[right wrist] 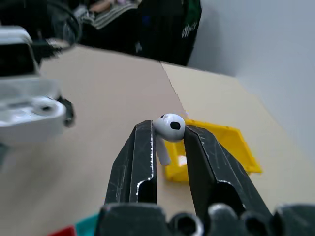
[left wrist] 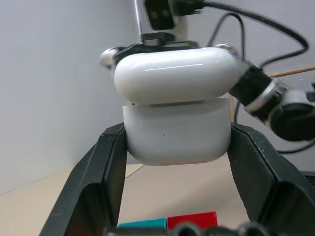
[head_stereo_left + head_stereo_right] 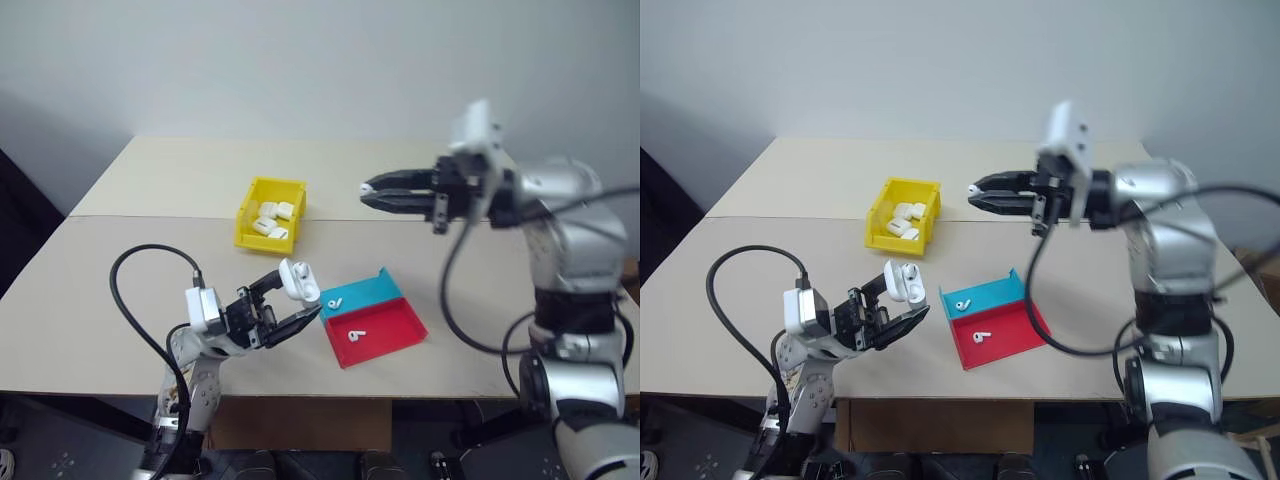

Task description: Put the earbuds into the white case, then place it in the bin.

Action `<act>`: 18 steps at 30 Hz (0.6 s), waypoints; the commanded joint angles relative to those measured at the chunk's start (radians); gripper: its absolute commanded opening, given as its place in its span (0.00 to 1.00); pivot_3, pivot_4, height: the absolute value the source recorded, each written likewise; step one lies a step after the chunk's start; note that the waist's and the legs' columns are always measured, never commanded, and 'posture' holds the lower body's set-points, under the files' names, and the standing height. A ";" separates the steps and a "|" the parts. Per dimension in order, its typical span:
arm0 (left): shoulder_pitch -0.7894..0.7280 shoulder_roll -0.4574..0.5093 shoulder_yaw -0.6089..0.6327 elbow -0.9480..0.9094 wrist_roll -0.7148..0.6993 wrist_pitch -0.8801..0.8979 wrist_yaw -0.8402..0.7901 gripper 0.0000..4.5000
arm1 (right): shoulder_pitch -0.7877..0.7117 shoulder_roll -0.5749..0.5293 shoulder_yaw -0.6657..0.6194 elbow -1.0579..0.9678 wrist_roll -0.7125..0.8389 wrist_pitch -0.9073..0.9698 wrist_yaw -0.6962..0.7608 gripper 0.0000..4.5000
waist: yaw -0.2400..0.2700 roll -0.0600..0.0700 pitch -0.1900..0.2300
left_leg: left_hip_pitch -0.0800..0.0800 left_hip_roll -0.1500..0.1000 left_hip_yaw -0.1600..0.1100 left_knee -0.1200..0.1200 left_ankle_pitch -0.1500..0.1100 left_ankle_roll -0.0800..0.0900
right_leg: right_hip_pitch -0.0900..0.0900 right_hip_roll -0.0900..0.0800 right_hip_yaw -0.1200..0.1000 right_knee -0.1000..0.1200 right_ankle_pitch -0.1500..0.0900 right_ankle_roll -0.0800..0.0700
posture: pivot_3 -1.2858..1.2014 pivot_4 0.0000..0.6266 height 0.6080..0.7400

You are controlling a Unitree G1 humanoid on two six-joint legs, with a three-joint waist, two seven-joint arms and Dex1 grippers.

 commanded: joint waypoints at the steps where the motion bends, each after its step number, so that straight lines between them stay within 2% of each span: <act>1: -0.042 -0.003 -0.001 0.003 -0.023 0.029 -0.022 0.62 | 0.065 0.040 -0.137 -0.212 0.220 0.119 -0.158 0.17 | -0.007 0.000 0.000 | 0.000 0.000 0.000 0.000 0.000 0.000 | 0.000 0.000 0.000 0.000 0.000 0.000 | 0.52 0.24 1.00; 6: -0.073 0.031 -0.023 -0.058 0.013 0.137 0.049 0.62 | 0.170 0.104 -0.151 -0.358 0.449 0.144 -0.308 0.17 | -0.014 0.000 0.000 | 0.003 0.000 -0.001 0.000 0.000 0.000 | 0.002 0.001 0.001 0.001 -0.004 0.006 | 0.52 0.24 1.00; 12: -0.131 0.053 -0.034 -0.125 -0.007 0.232 0.070 0.62 | 0.219 0.101 -0.066 -0.386 0.517 0.101 -0.395 0.17 | -0.016 0.000 0.000 | 0.003 0.000 -0.001 0.000 0.000 0.000 | 0.002 0.001 0.001 0.000 -0.004 0.006 | 0.52 0.24 1.00; 18: -0.156 0.024 -0.046 -0.136 -0.012 0.242 0.064 0.62 | 0.254 0.063 0.006 -0.379 0.518 0.085 -0.419 0.17 | -0.019 0.000 0.000 | 0.002 0.000 -0.001 0.000 0.000 0.000 | 0.002 0.001 0.001 0.000 -0.004 0.006 | 0.52 0.24 1.00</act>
